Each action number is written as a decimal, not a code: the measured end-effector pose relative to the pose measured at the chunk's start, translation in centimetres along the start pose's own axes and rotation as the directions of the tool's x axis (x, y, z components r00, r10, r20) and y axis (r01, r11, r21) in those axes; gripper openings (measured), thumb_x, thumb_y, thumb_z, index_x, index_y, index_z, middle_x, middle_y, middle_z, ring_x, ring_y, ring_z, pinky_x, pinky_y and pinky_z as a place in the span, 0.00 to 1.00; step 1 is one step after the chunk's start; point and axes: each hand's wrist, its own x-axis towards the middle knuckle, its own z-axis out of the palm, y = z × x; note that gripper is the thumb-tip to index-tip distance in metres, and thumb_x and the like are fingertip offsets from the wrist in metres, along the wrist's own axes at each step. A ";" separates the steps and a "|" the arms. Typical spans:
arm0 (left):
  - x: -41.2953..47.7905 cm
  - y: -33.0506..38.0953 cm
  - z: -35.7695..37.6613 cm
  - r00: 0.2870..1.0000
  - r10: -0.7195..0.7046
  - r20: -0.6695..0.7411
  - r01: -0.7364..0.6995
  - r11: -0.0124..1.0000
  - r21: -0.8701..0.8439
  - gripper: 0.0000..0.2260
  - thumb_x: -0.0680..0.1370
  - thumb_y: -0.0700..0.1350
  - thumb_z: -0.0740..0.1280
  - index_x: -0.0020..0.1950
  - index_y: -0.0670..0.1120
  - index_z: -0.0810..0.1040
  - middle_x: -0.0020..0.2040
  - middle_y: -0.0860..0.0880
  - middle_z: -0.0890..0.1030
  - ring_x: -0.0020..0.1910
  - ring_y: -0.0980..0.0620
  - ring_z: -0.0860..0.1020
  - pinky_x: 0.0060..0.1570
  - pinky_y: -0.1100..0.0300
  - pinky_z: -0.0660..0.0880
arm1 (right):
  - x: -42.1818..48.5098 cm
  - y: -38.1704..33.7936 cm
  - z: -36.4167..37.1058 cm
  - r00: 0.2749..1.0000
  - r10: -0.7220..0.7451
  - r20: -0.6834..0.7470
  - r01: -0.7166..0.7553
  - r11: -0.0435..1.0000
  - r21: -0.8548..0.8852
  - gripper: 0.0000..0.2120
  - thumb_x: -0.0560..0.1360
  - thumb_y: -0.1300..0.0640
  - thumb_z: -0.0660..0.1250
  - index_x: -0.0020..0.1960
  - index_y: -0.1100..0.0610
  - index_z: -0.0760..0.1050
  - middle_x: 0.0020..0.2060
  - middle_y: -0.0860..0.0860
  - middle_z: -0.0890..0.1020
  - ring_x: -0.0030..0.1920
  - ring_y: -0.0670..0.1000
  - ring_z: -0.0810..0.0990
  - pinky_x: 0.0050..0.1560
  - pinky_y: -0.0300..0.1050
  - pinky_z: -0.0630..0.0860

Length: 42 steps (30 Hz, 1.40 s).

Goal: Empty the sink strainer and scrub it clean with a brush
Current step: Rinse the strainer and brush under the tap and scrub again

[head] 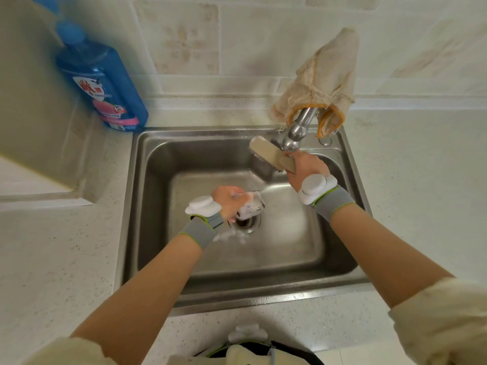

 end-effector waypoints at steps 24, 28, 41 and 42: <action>3.1 3.0 0.8 0.999 0.031 -0.031 -0.035 0.992 -0.124 0.14 0.75 0.46 0.66 0.30 0.43 0.73 0.18 0.50 0.74 0.14 0.59 0.72 0.17 0.69 0.70 | 4.1 -0.1 -1.4 0.995 -0.090 0.052 0.095 0.991 -0.098 0.21 0.77 0.66 0.57 0.29 0.54 0.52 0.27 0.49 0.60 0.42 0.53 0.68 0.31 0.39 0.61; 3.2 3.0 1.0 0.999 0.035 -0.040 -0.039 0.994 -0.099 0.15 0.75 0.47 0.65 0.30 0.45 0.73 0.14 0.55 0.73 0.15 0.61 0.72 0.19 0.70 0.69 | 4.2 -0.1 -1.3 0.995 -0.094 0.046 0.098 0.992 -0.079 0.21 0.77 0.65 0.56 0.30 0.54 0.53 0.28 0.48 0.61 0.42 0.53 0.69 0.42 0.42 0.65; 2.8 4.3 1.6 0.999 -0.051 0.010 0.052 0.981 -0.188 0.10 0.76 0.46 0.66 0.47 0.39 0.78 0.22 0.47 0.74 0.13 0.58 0.73 0.16 0.68 0.70 | 4.1 -0.3 -1.4 0.997 -0.025 0.071 0.022 0.999 0.039 0.20 0.77 0.65 0.57 0.29 0.55 0.56 0.29 0.50 0.65 0.43 0.54 0.70 0.44 0.43 0.66; 2.9 4.4 1.7 0.999 -0.050 0.010 0.051 0.980 -0.190 0.10 0.76 0.47 0.66 0.42 0.40 0.77 0.20 0.48 0.74 0.13 0.58 0.73 0.15 0.68 0.70 | 4.1 -0.3 -1.4 0.998 -0.025 0.060 0.023 0.999 0.042 0.20 0.77 0.65 0.56 0.29 0.55 0.56 0.29 0.50 0.65 0.43 0.53 0.70 0.43 0.44 0.66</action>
